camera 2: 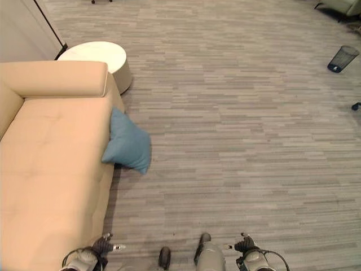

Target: Pick up all the scattered cushions and arrange them neatly on the sofa.

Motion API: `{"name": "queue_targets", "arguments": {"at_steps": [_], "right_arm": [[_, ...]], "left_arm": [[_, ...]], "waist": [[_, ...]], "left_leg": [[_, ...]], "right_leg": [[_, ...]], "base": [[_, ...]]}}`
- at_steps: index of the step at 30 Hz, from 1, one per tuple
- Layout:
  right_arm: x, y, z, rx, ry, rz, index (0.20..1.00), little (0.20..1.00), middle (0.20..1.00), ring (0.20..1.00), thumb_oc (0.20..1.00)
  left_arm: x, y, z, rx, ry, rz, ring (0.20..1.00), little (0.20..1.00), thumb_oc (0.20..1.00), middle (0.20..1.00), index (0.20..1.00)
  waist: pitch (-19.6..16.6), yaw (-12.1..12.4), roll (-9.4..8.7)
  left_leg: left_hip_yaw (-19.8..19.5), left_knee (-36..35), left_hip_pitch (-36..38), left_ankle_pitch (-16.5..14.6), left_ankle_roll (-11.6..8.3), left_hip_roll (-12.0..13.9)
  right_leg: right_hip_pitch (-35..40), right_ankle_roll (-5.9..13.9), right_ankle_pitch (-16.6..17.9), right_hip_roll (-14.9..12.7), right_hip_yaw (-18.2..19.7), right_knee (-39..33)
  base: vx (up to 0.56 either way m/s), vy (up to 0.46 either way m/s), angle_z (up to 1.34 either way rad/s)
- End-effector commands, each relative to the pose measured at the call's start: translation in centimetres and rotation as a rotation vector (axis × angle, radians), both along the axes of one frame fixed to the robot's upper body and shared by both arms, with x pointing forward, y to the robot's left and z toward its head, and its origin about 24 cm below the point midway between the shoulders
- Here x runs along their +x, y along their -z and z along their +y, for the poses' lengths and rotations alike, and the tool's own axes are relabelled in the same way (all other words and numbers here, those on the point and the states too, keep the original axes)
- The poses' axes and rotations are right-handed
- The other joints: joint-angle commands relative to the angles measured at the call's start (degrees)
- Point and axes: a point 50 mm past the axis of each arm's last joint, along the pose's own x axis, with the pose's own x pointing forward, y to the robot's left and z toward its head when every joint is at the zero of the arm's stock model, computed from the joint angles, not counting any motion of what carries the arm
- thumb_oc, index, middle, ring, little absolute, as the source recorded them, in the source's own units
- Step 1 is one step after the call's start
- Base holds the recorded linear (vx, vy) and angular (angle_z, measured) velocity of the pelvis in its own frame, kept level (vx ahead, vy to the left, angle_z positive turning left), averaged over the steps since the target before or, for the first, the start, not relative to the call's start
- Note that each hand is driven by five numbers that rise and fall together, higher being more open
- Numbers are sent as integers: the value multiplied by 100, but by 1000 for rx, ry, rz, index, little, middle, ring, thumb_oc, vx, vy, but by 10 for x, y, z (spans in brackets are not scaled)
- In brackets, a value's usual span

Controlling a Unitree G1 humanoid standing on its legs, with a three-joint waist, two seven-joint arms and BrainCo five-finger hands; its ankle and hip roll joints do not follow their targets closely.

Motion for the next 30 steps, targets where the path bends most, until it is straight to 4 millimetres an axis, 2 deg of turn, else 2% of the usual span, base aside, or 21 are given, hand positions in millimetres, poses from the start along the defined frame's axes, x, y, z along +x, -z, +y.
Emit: {"name": "queue_targets", "arguments": {"at_steps": [1,2,3,5,7,8,10,11,12,14,15,16,17,19,22,23,24,25,26,28,30], "right_arm": [[-2,-4,-15,-63,-16,10,1000,1000,1000,1000,1000],[-5,-3,-16,-62,-13,19,1000,1000,1000,1000,1000],[-8,-3,-16,-59,-3,25,1000,1000,1000,1000,1000],[-9,-2,-17,-59,5,23,1000,1000,1000,1000,1000],[-3,-5,-19,-60,11,-8,1000,1000,1000,1000,1000],[-1,-7,-19,-60,15,-19,1000,1000,1000,1000,1000],[-2,-7,-22,-66,23,-15,1000,1000,1000,1000,1000],[-3,-7,-23,-70,27,-9,1000,1000,1000,1000,1000],[-5,-7,-25,-78,37,-5,1000,1000,1000,1000,1000],[-9,-6,-26,-79,45,3,1000,1000,1000,1000,1000],[-10,-6,-26,-78,50,5,1000,1000,1000,1000,1000],[-13,-4,-25,-80,52,13,1000,1000,1000,1000,1000],[-17,-3,-26,-82,62,27,1000,1000,1000,1000,1000],[-21,0,-19,-59,47,39,1000,1000,1000,1000,1000],[-22,2,-16,-55,34,53,1000,1000,1000,1000,1000],[-20,2,-15,-50,32,49,1000,1000,1000,1000,1000],[-14,0,-15,-50,25,35,1000,1000,1000,1000,1000],[-14,0,-15,-50,25,35,1000,1000,1000,1000,1000],[-9,-2,-14,-48,17,19,1000,1000,1000,1000,1000],[-7,-2,-13,-41,11,11,1000,1000,1000,1000,1000],[-3,-3,-11,-41,-4,3,1000,1000,1000,1000,1000]], "left_arm": [[4,-2,0,10,-6,-38,1000,1000,1000,1000,1000],[0,-1,0,10,-9,-26,1000,1000,1000,1000,1000],[-2,1,-2,1,-20,-19,1000,1000,1000,1000,1000],[-2,1,-4,-12,-28,-23,1000,1000,1000,1000,1000],[2,0,-6,-24,-30,-38,1000,1000,1000,1000,1000],[5,-1,-6,-30,-36,-50,1000,1000,1000,1000,1000],[8,-2,-8,-37,-49,-66,1000,1000,1000,1000,1000],[10,-3,-9,-40,-49,-71,1000,1000,1000,1000,1000],[9,-2,-10,-40,-38,-66,1000,1000,1000,1000,1000],[9,-2,-11,-39,-30,-62,1000,1000,1000,1000,1000],[9,-2,-11,-38,-26,-61,1000,1000,1000,1000,1000],[9,-2,-9,-32,-30,-58,1000,1000,1000,1000,1000],[5,-1,-6,-23,-36,-45,1000,1000,1000,1000,1000],[0,0,-4,-25,-54,-38,1000,1000,1000,1000,1000],[-2,0,-2,-26,-69,-36,1000,1000,1000,1000,1000],[-2,0,-1,-28,-74,-35,1000,1000,1000,1000,1000],[1,-2,1,-24,-68,-47,1000,1000,1000,1000,1000],[1,-2,1,-24,-68,-48,1000,1000,1000,1000,1000],[6,-4,2,-21,-58,-63,1000,1000,1000,1000,1000],[5,-4,5,-13,-52,-61,1000,1000,1000,1000,1000],[4,-4,6,-12,-57,-62,1000,1000,1000,1000,1000]], "waist": [[-7,-32,30],[-47,-39,17],[-92,-51,34],[-71,-21,45],[54,20,18],[111,52,-49],[190,115,-87],[206,154,-96],[187,202,-107],[154,224,-113],[133,254,-91],[117,314,-31],[95,352,-4],[11,337,-70],[-120,436,-153],[-187,489,-169],[-151,498,-139],[-172,501,-137],[-115,453,-76],[-79,408,8],[-64,379,55]], "left_leg": [[-130,432,-75,-389,-235,260],[-148,466,3,-454,-256,284],[-163,605,49,-445,-372,411],[-108,1196,-160,-140,-561,510],[20,2343,-707,299,-742,629],[88,2764,-966,501,-753,640],[242,3130,-1305,568,-708,702],[325,3095,-1475,496,-668,688],[419,2652,-1684,342,-604,645],[597,2003,-1841,375,-597,659],[652,1632,-1898,529,-608,677],[630,999,-1953,906,-678,743],[715,752,-2000,1080,-687,786],[798,749,-1862,1036,-636,764],[676,737,-1780,868,-546,581],[679,713,-1665,733,-437,496],[676,737,-1491,534,-278,421],[680,731,-1515,546,-276,424],[630,779,-1392,425,-147,365],[556,792,-1192,290,-57,339],[475,716,-1006,232,-58,344]], "right_leg": [[656,153,416,128,50,-443],[722,101,428,142,47,-424],[839,16,365,191,46,-391],[1071,-79,280,223,-28,-453],[1352,-233,146,292,-46,-544],[1437,-306,77,268,-65,-566],[1612,-436,-96,303,-93,-572],[1705,-450,-164,319,-102,-591],[1864,-430,-273,370,-116,-657],[2043,-380,-366,422,-186,-767],[2128,-370,-404,490,-179,-823],[2290,-349,-499,619,-171,-882],[2462,-342,-618,718,-165,-876],[2555,-329,-694,692,-135,-790],[2637,-228,-726,561,-78,-656],[2571,-111,-679,418,-60,-359],[2258,74,-512,177,-17,466],[2228,74,-504,179,-12,470],[1902,149,-238,30,27,1240],[1563,78,-132,-55,39,1772],[1412,-9,-205,-117,-76,1534]], "base": [[200,-129,36],[388,-284,34],[364,-298,41],[239,-262,46],[129,-250,34],[123,-249,4],[160,-192,-8],[296,-146,22],[328,-105,31],[320,-52,20],[379,7,12],[467,45,11],[477,70,13],[360,95,4],[392,160,-35],[252,231,-4],[248,232,9],[184,244,10],[133,152,-6],[199,148,23],[211,11,45]]}}
